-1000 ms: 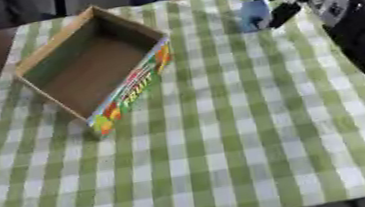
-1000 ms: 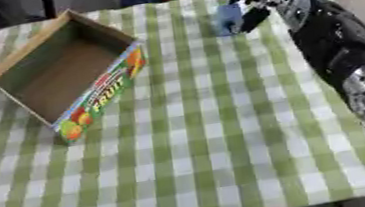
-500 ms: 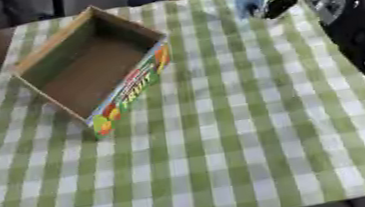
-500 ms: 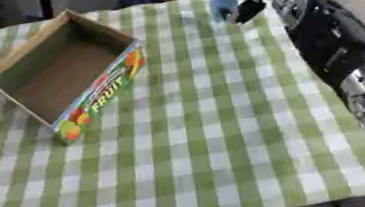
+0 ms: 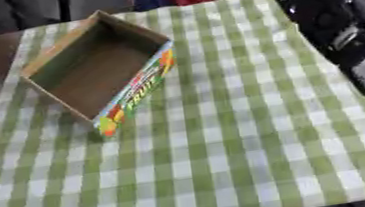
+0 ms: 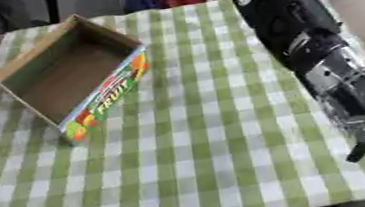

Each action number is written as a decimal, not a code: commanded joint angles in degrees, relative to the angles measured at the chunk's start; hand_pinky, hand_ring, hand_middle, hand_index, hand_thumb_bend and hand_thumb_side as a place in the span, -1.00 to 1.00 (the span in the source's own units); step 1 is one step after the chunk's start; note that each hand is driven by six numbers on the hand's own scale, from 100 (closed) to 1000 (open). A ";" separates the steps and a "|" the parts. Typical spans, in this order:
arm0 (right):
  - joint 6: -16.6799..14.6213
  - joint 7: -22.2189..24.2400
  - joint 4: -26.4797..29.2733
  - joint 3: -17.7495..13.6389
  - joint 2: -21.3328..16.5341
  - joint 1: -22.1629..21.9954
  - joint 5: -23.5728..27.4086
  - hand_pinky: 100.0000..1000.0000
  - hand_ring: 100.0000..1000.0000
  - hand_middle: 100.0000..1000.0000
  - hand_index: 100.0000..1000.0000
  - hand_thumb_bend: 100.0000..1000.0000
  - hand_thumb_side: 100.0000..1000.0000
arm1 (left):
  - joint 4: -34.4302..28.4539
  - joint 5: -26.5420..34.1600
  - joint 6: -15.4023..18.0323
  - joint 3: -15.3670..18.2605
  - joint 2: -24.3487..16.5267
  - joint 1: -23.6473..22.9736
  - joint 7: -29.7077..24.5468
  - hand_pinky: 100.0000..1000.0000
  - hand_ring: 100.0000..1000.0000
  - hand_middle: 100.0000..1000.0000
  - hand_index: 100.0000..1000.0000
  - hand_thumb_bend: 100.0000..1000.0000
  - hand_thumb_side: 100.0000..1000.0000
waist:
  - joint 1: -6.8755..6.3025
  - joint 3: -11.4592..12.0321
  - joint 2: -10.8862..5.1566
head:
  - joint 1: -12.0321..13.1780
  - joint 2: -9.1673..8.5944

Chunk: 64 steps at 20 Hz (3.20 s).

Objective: Pick up objects on the table and place them in the box.

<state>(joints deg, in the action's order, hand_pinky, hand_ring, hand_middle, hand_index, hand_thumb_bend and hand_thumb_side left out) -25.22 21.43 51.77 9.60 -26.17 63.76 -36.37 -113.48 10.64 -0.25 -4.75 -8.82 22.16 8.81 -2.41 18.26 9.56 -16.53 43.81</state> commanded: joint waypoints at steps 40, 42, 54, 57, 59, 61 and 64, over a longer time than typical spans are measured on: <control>11.30 -13.68 39.58 -0.29 -5.97 -13.32 43.40 0.45 0.69 0.75 0.98 -0.88 -0.38 | -1.11 -1.02 0.58 1.92 -0.35 -1.55 2.05 0.19 0.31 0.19 0.66 -0.95 0.30 | 0.32 -6.56 -2.28 | 7.35 0.31; 12.95 -14.56 44.33 -1.41 -7.03 -16.25 46.74 0.42 0.66 0.73 0.96 -0.97 -0.37 | -1.11 -1.18 0.59 2.07 -0.41 -1.74 2.29 0.19 0.31 0.19 0.66 -0.95 0.30 | 0.35 -7.28 -2.32 | 8.50 0.31; 14.61 -22.32 62.03 -8.59 -1.05 -40.50 50.66 0.33 0.61 0.66 0.91 -1.00 -0.40 | -1.11 -2.02 0.61 3.03 -0.74 -3.09 3.61 0.20 0.32 0.19 0.65 -0.94 0.30 | 0.56 -12.08 -1.95 | 13.64 0.31; 14.17 -22.40 62.71 -9.03 1.94 -43.71 48.76 0.32 0.61 0.66 0.91 -1.00 -0.41 | -1.11 -2.14 0.56 3.06 -0.85 -3.15 3.70 0.20 0.32 0.19 0.65 -0.94 0.30 | 0.36 -13.17 -1.72 | 14.46 0.31; 13.87 -22.53 62.80 -9.46 3.41 -45.22 47.91 0.32 0.60 0.66 0.91 -1.00 -0.41 | -1.11 -2.18 0.57 3.07 -0.89 -3.11 3.76 0.19 0.32 0.19 0.65 -0.94 0.30 | 0.25 -13.58 -1.54 | 14.74 0.31; 13.71 -22.69 62.82 -9.91 4.73 -46.41 46.96 0.32 0.60 0.65 0.90 -1.00 -0.42 | -1.11 -2.18 0.55 3.08 -0.85 -3.19 3.79 0.19 0.32 0.19 0.66 -0.95 0.30 | 0.15 -13.96 -1.45 | 14.91 0.31; 13.71 -23.04 62.82 -10.33 5.98 -47.28 46.05 0.31 0.60 0.64 0.90 -1.00 -0.42 | -1.11 -2.11 0.54 3.05 -0.76 -3.24 3.76 0.19 0.32 0.19 0.66 -0.95 0.30 | -0.09 -14.46 -1.45 | 15.16 0.31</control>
